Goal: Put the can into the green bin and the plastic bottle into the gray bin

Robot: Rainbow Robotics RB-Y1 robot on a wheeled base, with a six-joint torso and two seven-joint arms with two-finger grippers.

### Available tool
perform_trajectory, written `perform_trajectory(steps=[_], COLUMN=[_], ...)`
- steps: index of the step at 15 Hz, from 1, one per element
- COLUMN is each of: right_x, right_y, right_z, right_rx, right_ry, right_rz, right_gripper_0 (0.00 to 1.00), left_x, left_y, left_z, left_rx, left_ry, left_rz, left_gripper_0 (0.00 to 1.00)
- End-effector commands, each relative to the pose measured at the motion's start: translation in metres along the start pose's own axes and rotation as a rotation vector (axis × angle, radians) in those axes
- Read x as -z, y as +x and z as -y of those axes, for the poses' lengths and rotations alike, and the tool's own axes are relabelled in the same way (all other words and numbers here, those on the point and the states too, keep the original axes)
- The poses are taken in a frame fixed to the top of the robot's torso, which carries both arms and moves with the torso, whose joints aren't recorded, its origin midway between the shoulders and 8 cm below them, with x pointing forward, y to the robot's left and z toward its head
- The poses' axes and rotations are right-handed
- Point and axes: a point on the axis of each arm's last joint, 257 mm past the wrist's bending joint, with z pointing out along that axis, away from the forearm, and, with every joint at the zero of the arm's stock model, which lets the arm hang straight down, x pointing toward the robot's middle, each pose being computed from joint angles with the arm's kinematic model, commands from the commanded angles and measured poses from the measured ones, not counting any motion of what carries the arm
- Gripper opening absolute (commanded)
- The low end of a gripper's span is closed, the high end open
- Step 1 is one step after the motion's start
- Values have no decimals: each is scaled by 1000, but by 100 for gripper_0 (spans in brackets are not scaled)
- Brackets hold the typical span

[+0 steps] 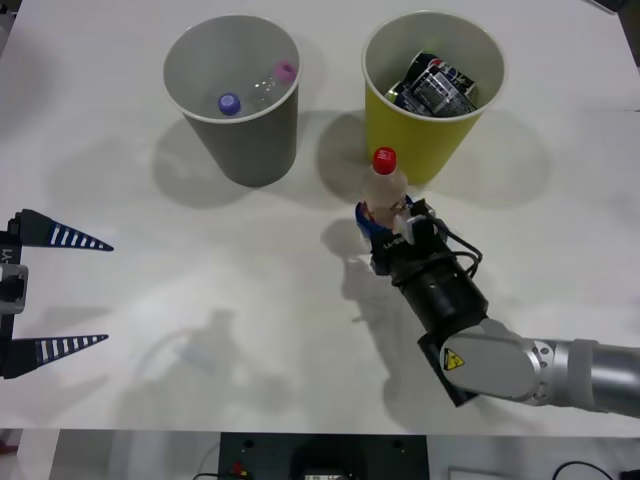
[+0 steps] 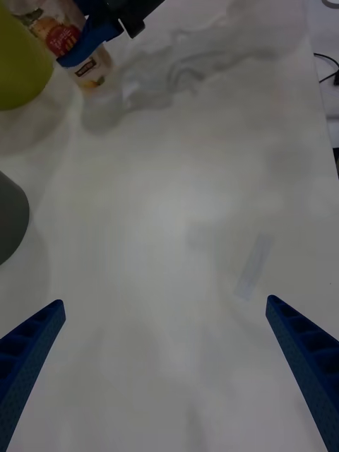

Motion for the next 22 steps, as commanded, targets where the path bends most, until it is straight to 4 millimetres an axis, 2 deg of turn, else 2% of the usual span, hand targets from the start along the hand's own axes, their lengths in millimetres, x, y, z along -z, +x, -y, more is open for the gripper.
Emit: perform_trajectory(steps=[1, 4, 11, 19, 22], right_x=[9, 26, 59, 82, 92], right_y=[-13, -18, -35, -60, -81], right_z=[-4, -9, -1, 18, 22], right_rx=[14, 94, 251, 201, 135], right_ry=[-82, -215, -460, -602, -628], right_rz=[-19, -73, -234, -420, -503], right_gripper_0=[0, 0, 0, 0, 0], left_x=[0, 0, 0, 0, 0], left_y=[0, 0, 0, 0, 0], left_z=[0, 0, 0, 0, 0], left_rx=[0, 0, 0, 0, 0], left_ry=[0, 0, 0, 0, 0], left_rz=[0, 0, 0, 0, 0], left_gripper_0=[98, 98, 98, 98, 98])
